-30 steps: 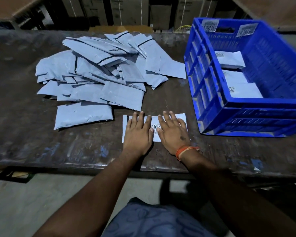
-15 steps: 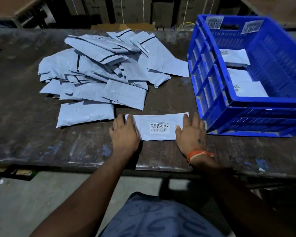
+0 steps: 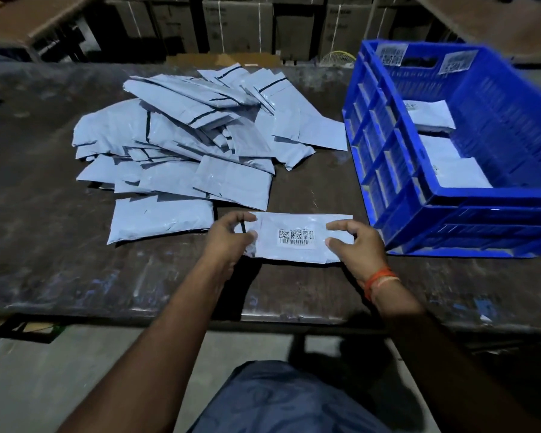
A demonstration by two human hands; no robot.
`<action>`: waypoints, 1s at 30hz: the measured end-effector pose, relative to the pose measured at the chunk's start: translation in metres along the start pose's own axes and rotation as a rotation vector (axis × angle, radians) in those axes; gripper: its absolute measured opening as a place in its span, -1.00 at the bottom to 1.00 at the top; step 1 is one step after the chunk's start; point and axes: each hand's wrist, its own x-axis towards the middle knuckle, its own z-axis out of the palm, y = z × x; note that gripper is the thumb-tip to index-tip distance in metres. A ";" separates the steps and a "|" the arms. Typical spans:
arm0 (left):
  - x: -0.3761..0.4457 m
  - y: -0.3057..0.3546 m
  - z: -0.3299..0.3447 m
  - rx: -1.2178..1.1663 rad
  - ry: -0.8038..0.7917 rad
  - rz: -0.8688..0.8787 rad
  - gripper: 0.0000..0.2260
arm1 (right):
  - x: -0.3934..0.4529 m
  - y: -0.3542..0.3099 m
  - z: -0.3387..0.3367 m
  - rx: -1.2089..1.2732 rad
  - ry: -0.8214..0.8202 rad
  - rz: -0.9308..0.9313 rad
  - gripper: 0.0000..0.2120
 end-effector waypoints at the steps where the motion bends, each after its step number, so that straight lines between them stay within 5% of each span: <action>1: 0.002 0.009 -0.006 -0.021 -0.017 0.023 -0.80 | 0.002 -0.006 -0.004 0.022 0.000 -0.034 -0.78; 14: 0.016 0.198 -0.029 -0.015 -0.174 0.341 -0.87 | 0.045 -0.159 -0.105 0.149 0.112 -0.343 -0.87; 24: 0.044 0.270 0.122 0.122 -0.252 0.429 -0.89 | 0.125 -0.137 -0.238 0.179 0.158 -0.057 -0.91; 30: 0.082 0.289 0.246 0.429 -0.164 0.452 -0.77 | 0.197 -0.083 -0.302 0.069 0.170 0.085 -0.83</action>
